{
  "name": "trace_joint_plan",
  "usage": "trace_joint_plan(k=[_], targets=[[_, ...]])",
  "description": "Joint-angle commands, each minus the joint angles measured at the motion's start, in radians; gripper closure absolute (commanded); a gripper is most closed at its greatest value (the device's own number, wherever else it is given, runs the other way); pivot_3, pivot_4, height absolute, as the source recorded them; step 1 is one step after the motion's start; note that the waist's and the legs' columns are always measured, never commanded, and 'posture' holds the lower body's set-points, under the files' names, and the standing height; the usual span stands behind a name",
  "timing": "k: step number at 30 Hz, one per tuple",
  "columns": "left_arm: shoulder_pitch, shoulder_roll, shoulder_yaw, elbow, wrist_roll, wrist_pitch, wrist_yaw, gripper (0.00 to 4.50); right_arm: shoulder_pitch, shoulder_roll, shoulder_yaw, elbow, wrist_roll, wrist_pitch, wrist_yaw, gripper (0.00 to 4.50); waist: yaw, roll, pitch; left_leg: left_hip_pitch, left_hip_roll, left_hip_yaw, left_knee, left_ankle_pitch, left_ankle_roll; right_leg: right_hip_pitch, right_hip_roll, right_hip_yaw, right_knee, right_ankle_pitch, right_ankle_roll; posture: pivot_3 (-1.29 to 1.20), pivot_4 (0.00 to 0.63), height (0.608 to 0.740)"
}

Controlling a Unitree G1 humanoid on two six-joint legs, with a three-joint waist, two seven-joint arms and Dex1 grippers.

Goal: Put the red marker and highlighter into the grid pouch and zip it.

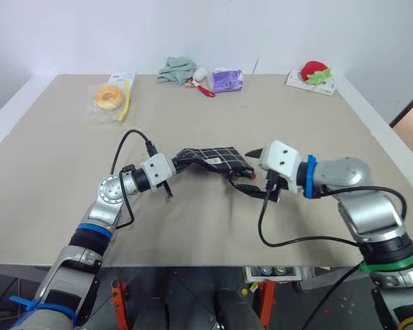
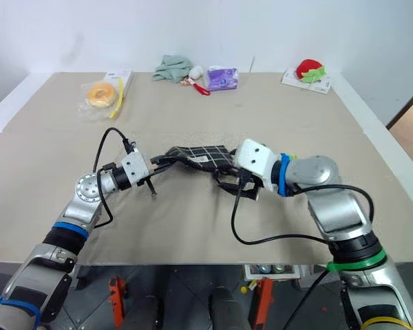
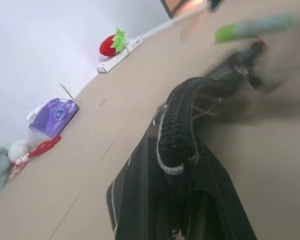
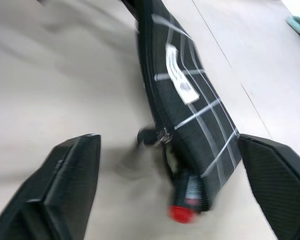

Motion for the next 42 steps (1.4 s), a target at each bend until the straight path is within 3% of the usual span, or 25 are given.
trace_joint_plan(k=[1,10,13,17,24,30,42], targets=[[-0.012,-0.011,0.056,-0.069,-0.073,0.069,-0.012,4.5,-0.052,-0.035,-0.122,-0.053,0.124,0.079,0.036,0.1,0.0,0.0,0.0,0.0,0.0,0.0,0.0,0.0,0.0,0.0,0.0,0.0,0.0,0.0,0.0,0.0,0.15,0.739],[-0.04,-0.065,0.176,-0.2,-0.279,0.353,-0.003,4.5,-0.088,-0.054,-0.16,0.146,0.003,-0.041,-0.138,0.1,0.002,0.0,0.0,0.0,0.0,0.001,0.0,0.0,0.0,0.0,0.0,0.0,0.0,0.0,0.0,0.0,0.15,0.739],[-0.041,-0.065,0.168,-0.22,-0.259,0.366,-0.011,4.5,-0.058,-0.063,-0.133,0.107,0.021,-0.031,-0.102,1.41,0.001,0.0,0.0,0.0,0.0,0.0,0.0,0.0,0.0,-0.001,0.001,0.0,0.0,0.0,0.0,0.0,0.15,0.739],[-0.019,-0.068,0.154,-0.23,-0.236,0.362,-0.019,4.5,-0.036,-0.063,-0.161,0.036,0.099,0.032,-0.066,3.48,0.002,0.0,0.0,0.0,0.0,0.0,0.0,0.0,0.0,0.0,0.0,0.0,0.0,0.0,0.0,0.0,0.15,0.739],[0.005,-0.079,0.141,-0.244,-0.212,0.359,-0.02,4.5,-0.027,-0.071,-0.152,-0.002,0.123,0.077,-0.075,3.48,0.002,0.0,0.0,0.0,0.0,0.0,0.0,0.0,0.0,0.0,0.0,0.0,0.0,0.0,0.0,0.0,0.15,0.739],[0.016,-0.081,0.136,-0.247,-0.195,0.359,-0.021,4.5,-0.016,-0.063,-0.146,-0.034,0.157,0.109,-0.073,0.86,0.002,0.0,0.0,0.0,0.0,0.0,0.0,0.0,0.0,0.0,0.0,0.0,0.0,0.0,0.0,0.0,0.15,0.739],[0.016,-0.085,0.138,-0.25,-0.192,0.361,-0.022,4.5,0.029,-0.059,-0.05,-0.058,0.09,0.09,-0.091,0.86,0.003,0.0,0.0,0.0,0.0,0.001,0.0,0.0,0.0,0.0,0.0,0.0,0.0,0.0,0.0,0.0,0.15,0.739]])
